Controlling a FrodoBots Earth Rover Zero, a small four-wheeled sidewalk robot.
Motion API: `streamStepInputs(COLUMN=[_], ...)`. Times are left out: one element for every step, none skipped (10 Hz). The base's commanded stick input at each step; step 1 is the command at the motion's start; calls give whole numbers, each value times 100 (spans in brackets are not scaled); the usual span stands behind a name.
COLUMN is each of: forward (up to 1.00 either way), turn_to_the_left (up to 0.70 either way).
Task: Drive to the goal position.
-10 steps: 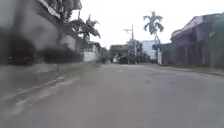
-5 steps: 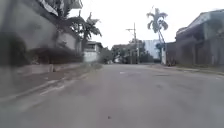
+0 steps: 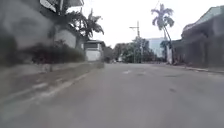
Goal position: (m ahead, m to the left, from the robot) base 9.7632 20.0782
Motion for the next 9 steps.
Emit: streamStepInputs(forward=[100,100,100,100,100,100,100,100,100], turn_to_the_left=[-40,-40,-31,-5,-1,-1,0,0,0])
